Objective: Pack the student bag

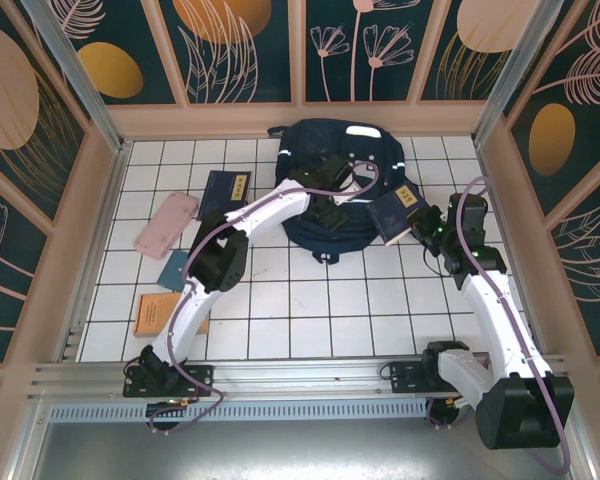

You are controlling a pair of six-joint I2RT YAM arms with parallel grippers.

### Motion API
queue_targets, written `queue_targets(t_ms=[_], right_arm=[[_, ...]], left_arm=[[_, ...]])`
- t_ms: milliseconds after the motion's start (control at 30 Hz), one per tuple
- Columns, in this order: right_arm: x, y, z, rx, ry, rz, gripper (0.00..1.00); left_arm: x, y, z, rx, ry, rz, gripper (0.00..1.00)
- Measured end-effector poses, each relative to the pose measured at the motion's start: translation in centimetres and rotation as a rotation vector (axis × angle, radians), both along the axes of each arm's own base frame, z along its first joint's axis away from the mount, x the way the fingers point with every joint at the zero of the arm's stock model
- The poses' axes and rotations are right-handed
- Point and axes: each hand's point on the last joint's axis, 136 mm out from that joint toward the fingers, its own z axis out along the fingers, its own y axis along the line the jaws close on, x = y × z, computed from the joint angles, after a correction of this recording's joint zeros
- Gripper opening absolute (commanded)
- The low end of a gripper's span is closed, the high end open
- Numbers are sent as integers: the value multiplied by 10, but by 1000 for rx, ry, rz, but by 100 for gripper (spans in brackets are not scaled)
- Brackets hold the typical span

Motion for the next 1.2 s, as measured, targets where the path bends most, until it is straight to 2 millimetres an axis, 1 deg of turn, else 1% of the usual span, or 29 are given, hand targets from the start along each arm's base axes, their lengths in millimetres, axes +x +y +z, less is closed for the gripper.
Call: queue_targets(t_ms=[133, 233, 300, 400, 467, 533, 700, 767, 800, 900, 1033, 1200], right_arm=[[0, 0, 1, 0, -3, 0, 7], [0, 0, 1, -1, -3, -1, 7], [-2, -1, 0, -4, 3, -5, 6], [-5, -5, -1, -17, 9, -23, 7], [-7, -8, 0, -28, 8, -36, 7], [-9, -11, 1, -41, 8, -50, 6], [-18, -22, 5, -77, 13, -96, 5], [-21, -24, 14, -83, -7, -108, 5], [-23, -25, 23, -84, -32, -114, 5], [-30, -27, 43, -86, -74, -118, 1], [-34, -28, 56, -89, -93, -127, 1], [-39, -28, 56, -85, -91, -123, 0]], left_arm=[[0, 0, -2, 18, -11, -18, 35], [0, -2, -1, 24, -23, -22, 20], [2, -3, 0, 20, -36, -23, 13], [6, -6, 5, 4, -66, -23, 5], [7, -6, 11, -14, -87, -22, 2], [7, -4, 19, -29, -112, -18, 0], [14, 3, 54, -68, -217, 21, 0], [16, 6, 68, -81, -252, 39, 0], [18, 6, 74, -91, -267, 49, 0], [24, 7, 91, -124, -309, 86, 0], [32, 10, 110, -161, -362, 152, 0], [41, 13, 124, -198, -403, 234, 0]])
